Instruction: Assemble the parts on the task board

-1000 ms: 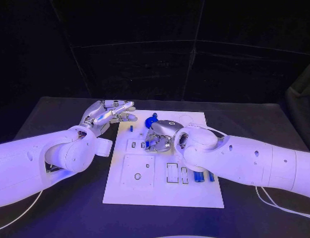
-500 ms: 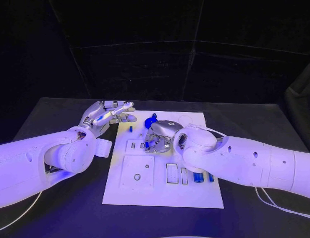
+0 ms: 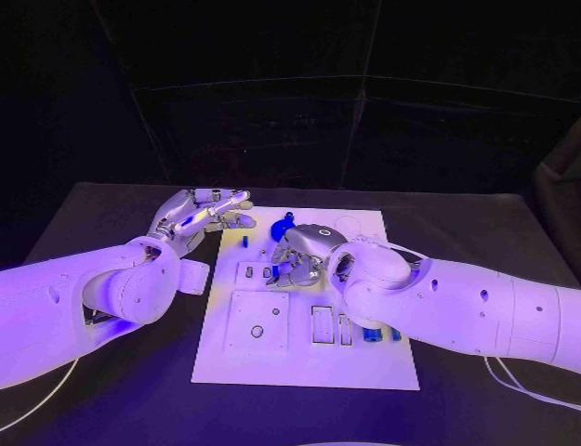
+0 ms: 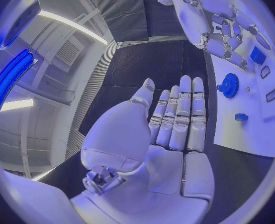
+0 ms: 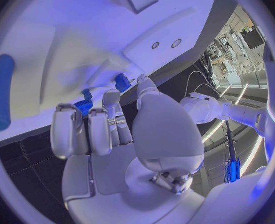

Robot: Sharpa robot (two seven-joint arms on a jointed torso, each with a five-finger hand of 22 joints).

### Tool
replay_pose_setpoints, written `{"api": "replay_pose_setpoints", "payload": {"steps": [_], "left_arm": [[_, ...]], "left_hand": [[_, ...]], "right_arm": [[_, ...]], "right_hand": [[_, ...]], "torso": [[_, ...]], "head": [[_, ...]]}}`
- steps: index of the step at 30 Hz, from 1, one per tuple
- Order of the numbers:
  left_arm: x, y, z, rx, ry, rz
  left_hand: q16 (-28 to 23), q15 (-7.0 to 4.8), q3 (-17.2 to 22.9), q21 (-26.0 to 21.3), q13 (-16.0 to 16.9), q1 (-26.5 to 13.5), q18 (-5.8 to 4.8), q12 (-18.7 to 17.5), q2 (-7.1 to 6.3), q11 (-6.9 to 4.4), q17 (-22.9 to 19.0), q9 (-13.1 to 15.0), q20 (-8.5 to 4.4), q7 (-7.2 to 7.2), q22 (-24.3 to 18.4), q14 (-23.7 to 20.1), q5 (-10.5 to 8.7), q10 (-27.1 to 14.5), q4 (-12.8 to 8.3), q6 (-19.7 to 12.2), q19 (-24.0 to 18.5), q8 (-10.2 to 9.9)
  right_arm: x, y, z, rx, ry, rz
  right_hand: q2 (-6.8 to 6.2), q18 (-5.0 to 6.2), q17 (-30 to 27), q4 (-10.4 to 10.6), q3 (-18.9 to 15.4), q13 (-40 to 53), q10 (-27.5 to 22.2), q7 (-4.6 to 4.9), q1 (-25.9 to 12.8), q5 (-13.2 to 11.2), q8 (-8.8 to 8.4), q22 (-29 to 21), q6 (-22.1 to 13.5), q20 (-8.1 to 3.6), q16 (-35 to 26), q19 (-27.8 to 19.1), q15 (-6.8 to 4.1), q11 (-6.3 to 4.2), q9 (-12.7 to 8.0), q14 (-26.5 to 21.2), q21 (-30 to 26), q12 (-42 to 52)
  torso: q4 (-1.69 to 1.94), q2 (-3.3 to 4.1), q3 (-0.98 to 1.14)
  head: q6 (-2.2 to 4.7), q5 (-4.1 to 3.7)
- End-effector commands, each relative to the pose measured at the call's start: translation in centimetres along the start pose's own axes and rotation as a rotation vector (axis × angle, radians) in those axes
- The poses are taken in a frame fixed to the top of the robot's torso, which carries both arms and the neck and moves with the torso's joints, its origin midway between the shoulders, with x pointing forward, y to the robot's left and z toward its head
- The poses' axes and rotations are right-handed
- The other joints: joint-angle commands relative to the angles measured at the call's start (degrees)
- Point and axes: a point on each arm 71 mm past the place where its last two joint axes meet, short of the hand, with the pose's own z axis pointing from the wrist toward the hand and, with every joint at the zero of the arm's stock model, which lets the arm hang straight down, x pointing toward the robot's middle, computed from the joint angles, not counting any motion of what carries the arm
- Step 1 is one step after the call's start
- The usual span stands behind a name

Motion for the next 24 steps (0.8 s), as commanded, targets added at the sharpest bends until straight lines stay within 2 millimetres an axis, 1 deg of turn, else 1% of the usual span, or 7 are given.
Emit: {"api": "replay_pose_setpoints", "payload": {"steps": [1, 4, 11, 13, 16, 21, 24], "left_arm": [[0.0, 0.0, 0.1, -0.008, 0.011, 0.013], [-0.2, 0.2, 0.0, -0.042, 0.029, 0.068], [-0.9, 0.4, 0.5, -0.178, 0.097, 0.251], [-0.9, 0.4, 0.9, -0.252, 0.151, 0.339], [-0.7, 0.3, 1.3, -0.367, 0.249, 0.511], [-0.5, -0.2, 2.5, -0.534, 0.328, 0.781], [-0.3, -0.5, 3.4, -0.594, 0.340, 0.905]], "left_hand": [[0.1, -0.30, 0.0, 0.0, 0.0, -0.3, 0.45, -0.3, 0.31, -0.33, 0.6, -0.1, -0.31, -0.13, 0.0, 1.7, -0.03, 0.8, -0.5, 0.7, 1.3, -0.3], [2.3, -1.84, -0.7, 2.0, 0.6, -1.7, 0.53, 0.8, -0.25, -1.62, 2.6, 0.0, -1.82, -0.99, 0.7, 6.8, -0.09, 4.5, -0.3, 1.7, 5.0, -0.2], [14.3, -6.49, -3.2, 9.7, 3.3, -6.3, 0.36, 4.5, -0.86, -5.75, 12.2, 0.7, -6.39, -4.14, 4.4, 19.5, -0.18, 14.7, 2.3, 6.3, 16.3, 1.0], [40.4, -7.40, -4.2, 12.9, 5.3, -9.3, 0.36, 6.6, -0.10, -6.65, 35.9, 1.0, -7.99, -5.02, 6.2, 20.7, -0.12, 17.3, 4.7, 7.3, 19.3, 1.3], [58.7, -7.94, -6.3, 17.5, 9.7, -12.3, 0.08, 10.8, 0.33, -7.08, 53.4, 1.7, -8.72, -5.67, 9.3, 21.0, -0.19, 17.9, 7.8, 7.2, 20.2, 2.0], [74.5, -9.53, -9.7, 43.4, 24.8, -10.9, -2.97, 26.1, 2.02, -7.69, 70.5, 4.8, -9.43, -6.18, 38.0, 21.5, 0.23, 11.9, 11.4, 5.8, 24.1, 7.1], [77.1, -8.76, -10.6, 50.8, 28.8, -9.8, -4.14, 30.8, 1.78, -8.27, 73.6, 6.2, -9.76, -6.73, 48.3, 22.0, -0.09, 10.4, 11.4, 5.5, 25.3, 9.6]], "right_arm": [[-1.1, 0.4, -0.7, -0.058, -0.122, 0.024], [-1.9, 0.3, -2.1, -0.156, -0.145, 0.080], [-5.3, -2.2, -4.1, -0.243, -0.070, 0.280], [-6.8, -3.6, -4.6, -0.225, -0.060, 0.347], [-8.8, -5.9, -5.4, -0.174, -0.080, 0.443], [-11.2, -9.3, -6.6, -0.096, -0.140, 0.523], [-12.0, -10.5, -7.0, -0.066, -0.162, 0.535]], "right_hand": [[-0.23, 0.09, 2.4, 2.1, -3.0, -0.3, -0.6, -0.05, 2.1, -0.1, 0.05, 1.5, -0.6, 0.08, -0.4, -0.5, 0.48, 0.25, 0.0, 3.1, -0.3, 0.2], [-0.77, 0.31, 1.7, 2.7, -4.5, 0.3, -0.2, 0.44, 3.3, -1.0, -0.48, 0.5, -2.1, 0.18, -0.9, -1.2, 0.67, 0.42, -0.1, 3.0, -0.9, 1.4], [2.69, 2.40, -5.2, 0.7, -3.7, -5.3, -5.0, 0.93, 9.4, -1.8, -0.23, -8.9, -4.0, 0.65, -6.4, -8.3, 1.09, 0.84, 0.0, 0.6, -6.5, -4.9], [3.48, 3.04, -8.0, 0.3, -4.2, -8.8, -6.8, 0.84, 10.2, -1.5, 0.00, -12.0, -4.0, 0.60, -8.9, -10.4, 1.12, 0.80, 0.1, -0.3, -8.6, -8.4], [3.99, 3.15, -8.6, 0.1, -4.5, -9.6, -6.8, 0.76, 10.6, -0.9, 0.25, -12.8, -3.7, 0.57, -9.6, -10.7, 0.95, 0.69, 0.2, -0.4, -9.3, -8.8], [4.52, 3.14, -8.5, 0.0, -4.9, -10.1, -6.6, 0.66, 10.8, -0.1, 0.43, -12.9, -3.5, 0.46, -9.7, -10.5, 0.84, 0.58, 0.2, -0.1, -9.6, -9.0], [4.71, 3.14, -8.5, 0.0, -5.1, -10.3, -6.5, 0.61, 10.8, 0.2, 0.50, -12.9, -3.5, 0.41, -9.9, -10.4, 0.80, 0.53, 0.2, 0.0, -9.6, -9.0]], "torso": [[-0.04, -0.05, 0.04], [-0.06, -0.20, 0.01], [-0.13, -0.87, 0.23], [-0.24, -1.20, 0.32], [-0.41, -1.82, 0.46], [-0.55, -2.61, 0.77], [-0.64, -2.99, 0.95]], "head": [[-0.03, 0.17], [0.09, 0.19], [0.19, 0.51], [0.08, 0.61], [-0.18, 0.72], [-0.78, 1.14], [-1.06, 1.22]]}}
